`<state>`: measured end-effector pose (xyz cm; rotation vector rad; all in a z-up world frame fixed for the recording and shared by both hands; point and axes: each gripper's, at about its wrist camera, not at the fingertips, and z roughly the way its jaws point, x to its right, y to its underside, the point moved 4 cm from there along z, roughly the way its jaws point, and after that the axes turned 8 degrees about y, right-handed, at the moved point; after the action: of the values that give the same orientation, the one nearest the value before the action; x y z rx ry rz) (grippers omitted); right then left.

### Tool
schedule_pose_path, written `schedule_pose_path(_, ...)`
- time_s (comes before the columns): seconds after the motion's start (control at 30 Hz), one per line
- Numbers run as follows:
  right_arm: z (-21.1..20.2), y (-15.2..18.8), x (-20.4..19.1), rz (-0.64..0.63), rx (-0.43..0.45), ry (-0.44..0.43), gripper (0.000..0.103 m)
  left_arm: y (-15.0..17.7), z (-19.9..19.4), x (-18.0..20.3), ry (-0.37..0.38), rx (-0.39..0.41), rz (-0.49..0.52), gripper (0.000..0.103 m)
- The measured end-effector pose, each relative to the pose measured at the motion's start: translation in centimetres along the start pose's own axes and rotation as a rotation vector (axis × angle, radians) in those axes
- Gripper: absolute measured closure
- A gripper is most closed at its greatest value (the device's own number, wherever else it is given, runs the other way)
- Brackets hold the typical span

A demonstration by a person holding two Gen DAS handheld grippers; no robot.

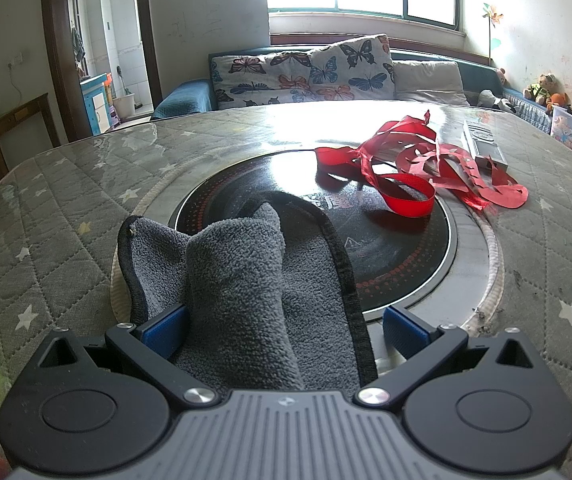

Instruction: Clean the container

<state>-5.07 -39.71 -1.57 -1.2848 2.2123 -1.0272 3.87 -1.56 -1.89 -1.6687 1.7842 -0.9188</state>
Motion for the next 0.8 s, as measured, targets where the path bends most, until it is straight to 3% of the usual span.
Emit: schedule_pose_path(0.8, 0.1, -0.7, -1.2, 0.025, -0.03, -0.017, 0.0, 0.0, 0.0, 0.0, 0.0, 0.0, 0.0, 0.0)
